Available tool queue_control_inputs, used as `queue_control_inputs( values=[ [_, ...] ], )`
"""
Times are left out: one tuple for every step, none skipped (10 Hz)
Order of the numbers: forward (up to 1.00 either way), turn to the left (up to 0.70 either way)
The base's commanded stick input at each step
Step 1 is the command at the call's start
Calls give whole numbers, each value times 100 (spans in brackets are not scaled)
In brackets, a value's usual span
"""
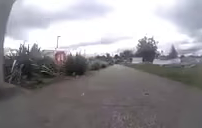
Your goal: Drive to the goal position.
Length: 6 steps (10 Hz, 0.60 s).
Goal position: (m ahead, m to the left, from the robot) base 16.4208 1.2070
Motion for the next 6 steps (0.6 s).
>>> queue_control_inputs(
  values=[
    [100,-27],
    [100,-27],
    [100,-27],
    [100,-27],
    [100,-27],
    [100,-27]
  ],
)
